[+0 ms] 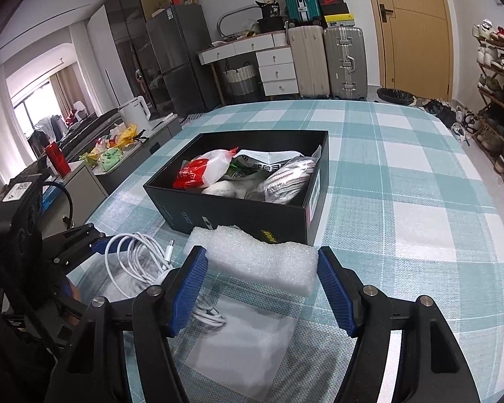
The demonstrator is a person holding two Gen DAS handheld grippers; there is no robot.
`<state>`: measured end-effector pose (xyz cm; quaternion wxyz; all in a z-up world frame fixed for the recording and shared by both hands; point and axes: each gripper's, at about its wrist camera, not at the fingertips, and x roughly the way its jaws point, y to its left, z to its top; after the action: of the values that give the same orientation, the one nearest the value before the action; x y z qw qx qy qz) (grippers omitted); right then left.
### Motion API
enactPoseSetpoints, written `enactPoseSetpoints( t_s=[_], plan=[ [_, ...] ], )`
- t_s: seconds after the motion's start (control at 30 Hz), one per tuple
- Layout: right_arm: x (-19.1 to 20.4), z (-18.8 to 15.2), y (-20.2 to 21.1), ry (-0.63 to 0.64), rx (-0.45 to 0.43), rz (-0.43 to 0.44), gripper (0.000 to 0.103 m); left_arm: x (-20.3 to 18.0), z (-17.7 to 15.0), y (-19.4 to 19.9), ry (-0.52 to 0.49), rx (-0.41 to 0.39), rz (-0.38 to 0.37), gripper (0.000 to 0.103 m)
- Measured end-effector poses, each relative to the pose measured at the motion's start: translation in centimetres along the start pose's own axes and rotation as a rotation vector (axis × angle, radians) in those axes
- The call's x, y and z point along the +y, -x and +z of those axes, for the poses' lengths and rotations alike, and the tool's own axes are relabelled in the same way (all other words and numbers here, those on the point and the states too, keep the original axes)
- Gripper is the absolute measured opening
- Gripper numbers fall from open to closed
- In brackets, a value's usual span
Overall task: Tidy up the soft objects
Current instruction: 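Lift the cable and foam block over the black box and release them inside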
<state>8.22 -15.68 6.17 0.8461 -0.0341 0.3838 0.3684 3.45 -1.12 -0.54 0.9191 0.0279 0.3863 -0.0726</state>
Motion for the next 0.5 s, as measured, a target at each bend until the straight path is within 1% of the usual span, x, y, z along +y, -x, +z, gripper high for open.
enactPoseSetpoints(
  t_s=[0.5],
  plan=[
    [0.4,0.2,0.8,0.016,-0.024,-0.001,0.068,0.8,-0.2,1.1,0.040,-0.036,0.011,0.074]
  ],
)
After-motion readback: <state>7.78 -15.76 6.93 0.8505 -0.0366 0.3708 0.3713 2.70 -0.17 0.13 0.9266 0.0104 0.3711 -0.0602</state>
